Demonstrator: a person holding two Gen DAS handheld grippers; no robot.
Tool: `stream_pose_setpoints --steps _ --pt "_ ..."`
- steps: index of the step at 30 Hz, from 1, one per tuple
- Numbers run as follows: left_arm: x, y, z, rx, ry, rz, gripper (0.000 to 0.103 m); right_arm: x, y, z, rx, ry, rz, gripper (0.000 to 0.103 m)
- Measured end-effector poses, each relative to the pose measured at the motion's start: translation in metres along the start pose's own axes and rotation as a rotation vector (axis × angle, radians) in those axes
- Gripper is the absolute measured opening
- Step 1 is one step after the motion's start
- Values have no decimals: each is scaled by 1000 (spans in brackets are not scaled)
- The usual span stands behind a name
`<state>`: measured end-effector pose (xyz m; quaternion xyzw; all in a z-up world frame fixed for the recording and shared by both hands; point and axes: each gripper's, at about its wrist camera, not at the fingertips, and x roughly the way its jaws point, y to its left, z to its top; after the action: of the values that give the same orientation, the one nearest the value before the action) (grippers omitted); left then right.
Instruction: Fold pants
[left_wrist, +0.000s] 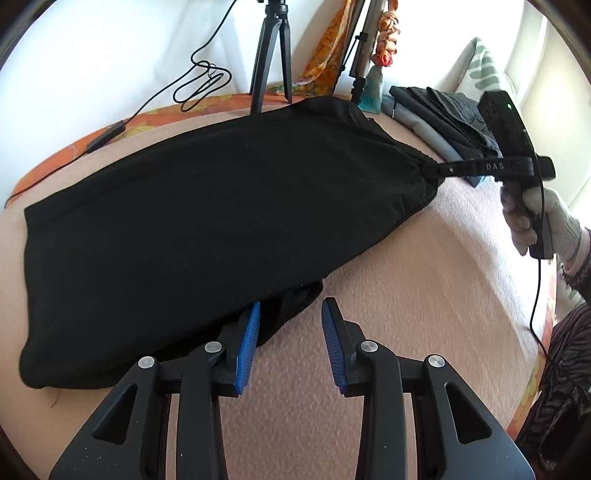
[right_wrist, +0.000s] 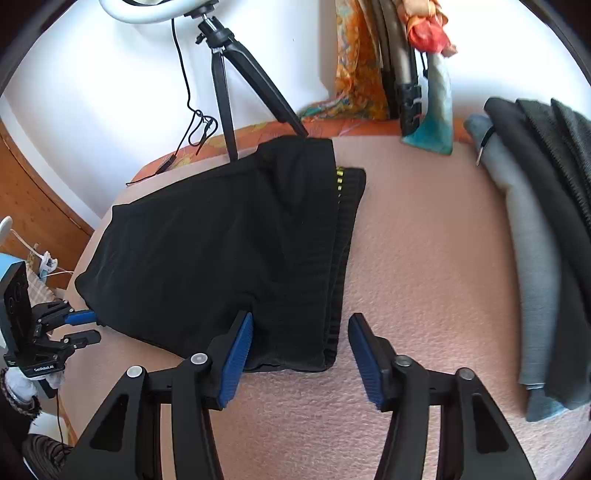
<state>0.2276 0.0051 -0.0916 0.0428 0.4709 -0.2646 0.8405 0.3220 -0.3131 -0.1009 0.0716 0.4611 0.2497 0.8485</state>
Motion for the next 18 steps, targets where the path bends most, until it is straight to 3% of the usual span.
stream_pose_setpoints --steps 4,6,10,12,13,14,16,18 --pt "4 -7 -4 39 15 -31 33 -10 0 2 2 -32 19 26" --pt "5 -12 -5 74 13 1 33 -16 1 4 8 -54 34 26" --pt "8 -2 3 12 -10 10 37 -21 4 9 21 -77 51 25" --pt "12 0 9 -14 -17 -24 38 -24 7 12 19 -90 55 25" --pt "14 -2 10 -12 -17 -48 35 -27 8 13 19 -99 55 25" --pt "17 -7 11 10 -7 -71 22 -29 8 14 21 -107 57 25" --pt "16 -18 8 71 -2 -68 8 -34 7 14 29 -119 50 25" --pt "13 -24 2 110 0 -86 7 -38 2 11 45 -126 39 25"
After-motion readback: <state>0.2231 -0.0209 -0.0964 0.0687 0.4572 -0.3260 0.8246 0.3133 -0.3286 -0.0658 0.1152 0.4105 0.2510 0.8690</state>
